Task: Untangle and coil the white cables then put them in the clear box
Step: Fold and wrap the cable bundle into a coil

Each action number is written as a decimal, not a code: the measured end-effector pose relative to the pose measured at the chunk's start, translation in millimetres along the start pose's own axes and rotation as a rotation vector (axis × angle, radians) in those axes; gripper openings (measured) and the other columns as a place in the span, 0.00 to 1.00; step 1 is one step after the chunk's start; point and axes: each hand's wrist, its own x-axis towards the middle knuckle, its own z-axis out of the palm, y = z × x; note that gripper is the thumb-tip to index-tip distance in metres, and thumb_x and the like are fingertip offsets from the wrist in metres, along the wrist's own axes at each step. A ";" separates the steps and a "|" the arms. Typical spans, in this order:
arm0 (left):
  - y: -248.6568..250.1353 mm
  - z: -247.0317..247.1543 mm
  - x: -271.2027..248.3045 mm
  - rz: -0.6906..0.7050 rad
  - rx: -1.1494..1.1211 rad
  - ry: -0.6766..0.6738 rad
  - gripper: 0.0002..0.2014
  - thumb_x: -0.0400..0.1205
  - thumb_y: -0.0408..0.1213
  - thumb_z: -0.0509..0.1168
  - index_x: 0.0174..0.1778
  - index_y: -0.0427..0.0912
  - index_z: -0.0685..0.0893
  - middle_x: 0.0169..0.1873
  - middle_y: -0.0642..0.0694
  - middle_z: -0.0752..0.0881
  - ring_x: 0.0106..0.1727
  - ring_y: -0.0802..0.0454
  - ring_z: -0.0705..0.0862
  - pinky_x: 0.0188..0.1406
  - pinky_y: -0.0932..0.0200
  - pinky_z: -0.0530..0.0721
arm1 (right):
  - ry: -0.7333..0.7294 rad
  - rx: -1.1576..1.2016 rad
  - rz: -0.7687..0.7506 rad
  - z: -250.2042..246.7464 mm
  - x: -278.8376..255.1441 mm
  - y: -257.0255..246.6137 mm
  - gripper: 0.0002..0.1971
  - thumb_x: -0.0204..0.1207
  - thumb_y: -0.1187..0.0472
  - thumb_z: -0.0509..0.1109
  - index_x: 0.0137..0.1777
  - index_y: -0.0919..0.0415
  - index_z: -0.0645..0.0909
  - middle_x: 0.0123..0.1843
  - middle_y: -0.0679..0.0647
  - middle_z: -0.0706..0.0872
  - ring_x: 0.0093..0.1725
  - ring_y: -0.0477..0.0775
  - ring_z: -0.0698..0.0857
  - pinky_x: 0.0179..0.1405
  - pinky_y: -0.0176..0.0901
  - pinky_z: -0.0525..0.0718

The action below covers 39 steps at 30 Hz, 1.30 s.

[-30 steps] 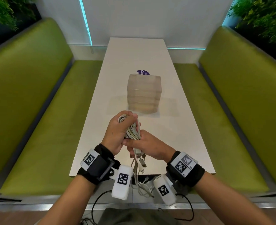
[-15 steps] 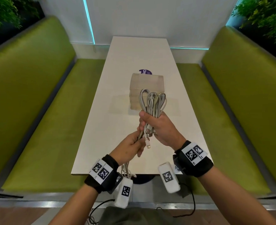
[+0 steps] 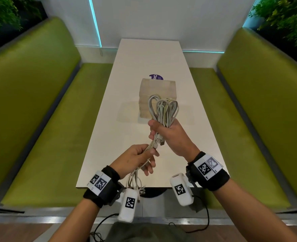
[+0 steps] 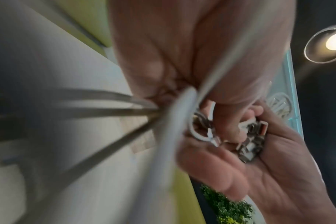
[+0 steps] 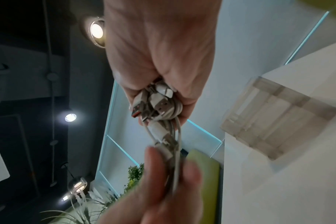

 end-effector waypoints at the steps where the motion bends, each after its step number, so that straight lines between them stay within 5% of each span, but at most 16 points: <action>1: -0.1 -2.1 -2.0 -0.015 0.028 0.004 0.16 0.82 0.49 0.62 0.44 0.37 0.81 0.26 0.45 0.80 0.24 0.48 0.81 0.26 0.58 0.80 | -0.005 -0.022 -0.001 -3.8 1.2 -1.2 0.12 0.77 0.54 0.70 0.34 0.57 0.81 0.27 0.55 0.82 0.34 0.63 0.81 0.25 0.43 0.73; 5: 3.0 -9.7 -4.2 -0.034 0.139 0.038 0.16 0.86 0.45 0.59 0.37 0.39 0.77 0.22 0.49 0.67 0.19 0.55 0.64 0.19 0.64 0.64 | -0.140 -0.281 -0.024 -16.1 4.4 -11.4 0.14 0.77 0.57 0.72 0.36 0.68 0.79 0.27 0.55 0.83 0.28 0.51 0.80 0.26 0.36 0.75; 10: 10.4 -16.8 -7.3 -0.111 0.195 0.006 0.11 0.86 0.40 0.61 0.40 0.38 0.79 0.22 0.48 0.75 0.19 0.55 0.69 0.21 0.63 0.68 | -0.218 -0.502 0.014 -25.6 8.5 -19.7 0.09 0.76 0.56 0.73 0.36 0.53 0.78 0.28 0.49 0.81 0.23 0.40 0.77 0.24 0.31 0.77; 15: 14.2 -20.8 -9.3 -0.069 0.126 0.002 0.12 0.86 0.37 0.59 0.38 0.38 0.77 0.21 0.50 0.69 0.18 0.55 0.64 0.20 0.64 0.62 | -0.511 -0.746 0.087 -23.1 7.6 -19.2 0.08 0.71 0.57 0.77 0.36 0.48 0.80 0.31 0.47 0.83 0.24 0.41 0.77 0.23 0.33 0.76; 17: 14.9 -21.7 -7.8 -0.045 0.123 -0.015 0.11 0.86 0.35 0.59 0.38 0.36 0.78 0.20 0.50 0.68 0.19 0.54 0.63 0.20 0.65 0.63 | -0.596 -0.814 0.130 -21.1 7.9 -14.1 0.08 0.66 0.56 0.80 0.36 0.48 0.82 0.33 0.52 0.87 0.29 0.49 0.81 0.27 0.38 0.77; 20: 13.6 -19.5 -5.2 0.002 0.066 -0.030 0.11 0.85 0.36 0.60 0.38 0.38 0.80 0.20 0.51 0.70 0.19 0.54 0.63 0.20 0.65 0.61 | -0.589 -0.857 0.127 -19.9 10.0 -6.4 0.08 0.65 0.54 0.80 0.38 0.45 0.83 0.36 0.51 0.89 0.34 0.50 0.83 0.34 0.40 0.80; 24: 12.8 -17.7 -5.5 0.052 0.054 -0.117 0.12 0.82 0.44 0.62 0.43 0.40 0.85 0.24 0.49 0.75 0.19 0.55 0.66 0.23 0.61 0.65 | -0.518 -0.810 0.086 -23.4 10.3 -2.4 0.20 0.65 0.54 0.81 0.53 0.58 0.79 0.46 0.51 0.89 0.45 0.52 0.87 0.47 0.51 0.85; 29: 10.0 -27.9 -5.4 -0.019 -0.078 -0.244 0.40 0.68 0.64 0.70 0.65 0.34 0.79 0.48 0.39 0.89 0.35 0.45 0.86 0.38 0.53 0.84 | -0.633 -1.030 -0.058 -30.6 8.8 -12.9 0.05 0.75 0.55 0.73 0.45 0.55 0.83 0.35 0.47 0.86 0.33 0.50 0.80 0.35 0.41 0.75; 32: 5.7 -36.0 -4.1 -0.190 -0.381 -0.189 0.65 0.51 0.84 0.59 0.68 0.28 0.76 0.61 0.25 0.83 0.51 0.30 0.88 0.49 0.41 0.88 | -0.684 -1.282 -0.139 -28.3 8.8 -12.1 0.04 0.77 0.57 0.70 0.49 0.53 0.82 0.40 0.48 0.87 0.35 0.49 0.77 0.37 0.40 0.69; 36: 6.9 -19.6 0.3 -0.263 -0.147 -0.156 0.50 0.56 0.79 0.66 0.59 0.38 0.79 0.58 0.33 0.86 0.53 0.32 0.87 0.42 0.39 0.88 | -0.832 -1.574 -0.200 -7.3 4.5 -8.8 0.07 0.77 0.60 0.67 0.53 0.54 0.81 0.48 0.52 0.88 0.46 0.57 0.84 0.42 0.46 0.78; 39: 7.3 -11.3 1.5 -0.267 0.024 -0.131 0.44 0.59 0.66 0.77 0.68 0.47 0.75 0.58 0.45 0.83 0.55 0.42 0.87 0.46 0.35 0.88 | -0.892 -1.666 -0.183 6.2 1.6 -7.5 0.09 0.78 0.63 0.63 0.55 0.57 0.81 0.47 0.54 0.86 0.47 0.60 0.85 0.43 0.50 0.80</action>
